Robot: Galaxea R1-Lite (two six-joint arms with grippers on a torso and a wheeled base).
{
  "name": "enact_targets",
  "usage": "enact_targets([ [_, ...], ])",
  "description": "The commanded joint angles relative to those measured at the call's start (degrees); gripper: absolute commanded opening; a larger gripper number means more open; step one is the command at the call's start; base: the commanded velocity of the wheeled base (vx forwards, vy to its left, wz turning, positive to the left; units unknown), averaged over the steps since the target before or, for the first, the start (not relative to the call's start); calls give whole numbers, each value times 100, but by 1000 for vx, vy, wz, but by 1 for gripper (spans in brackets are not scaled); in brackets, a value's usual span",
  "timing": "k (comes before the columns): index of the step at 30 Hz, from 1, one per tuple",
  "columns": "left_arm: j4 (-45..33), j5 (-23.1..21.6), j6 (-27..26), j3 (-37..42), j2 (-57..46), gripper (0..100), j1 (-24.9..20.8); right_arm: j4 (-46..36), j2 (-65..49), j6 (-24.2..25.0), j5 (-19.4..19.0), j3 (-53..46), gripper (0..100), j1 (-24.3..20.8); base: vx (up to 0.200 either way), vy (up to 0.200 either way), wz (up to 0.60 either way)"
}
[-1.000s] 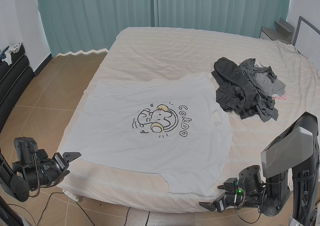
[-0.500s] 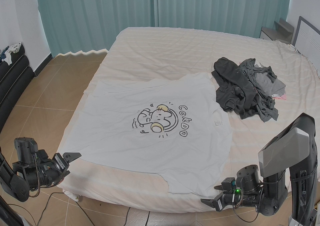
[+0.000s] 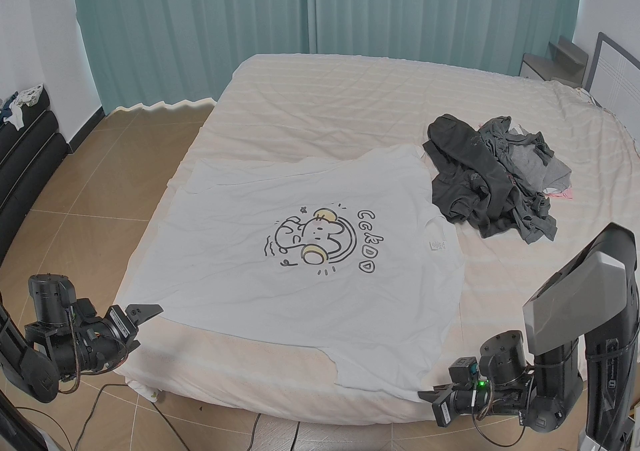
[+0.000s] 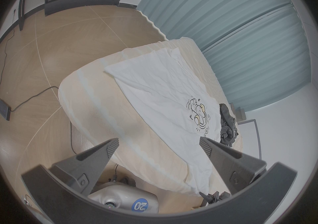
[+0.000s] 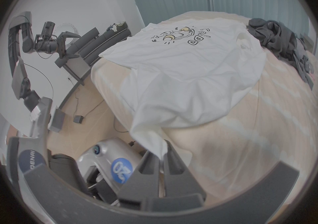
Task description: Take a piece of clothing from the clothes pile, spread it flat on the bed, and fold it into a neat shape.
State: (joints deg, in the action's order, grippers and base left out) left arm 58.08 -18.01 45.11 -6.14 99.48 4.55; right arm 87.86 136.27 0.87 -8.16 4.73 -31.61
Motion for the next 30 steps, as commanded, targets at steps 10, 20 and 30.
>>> enact_targets([
  [10,2,60,-54,-10,-25,100,-6,-498,-1137,1355,-758,-473,0,-258,0,0,0],
  [20,-16,632,-19,-326,19,100,-77,-1254,-1884,2172,-1013,-473,0,-319,0,0,0],
  [30,-763,1598,77,-1521,1364,100,-138,-1684,-2192,3288,-1364,-473,0,-346,0,0,0],
])
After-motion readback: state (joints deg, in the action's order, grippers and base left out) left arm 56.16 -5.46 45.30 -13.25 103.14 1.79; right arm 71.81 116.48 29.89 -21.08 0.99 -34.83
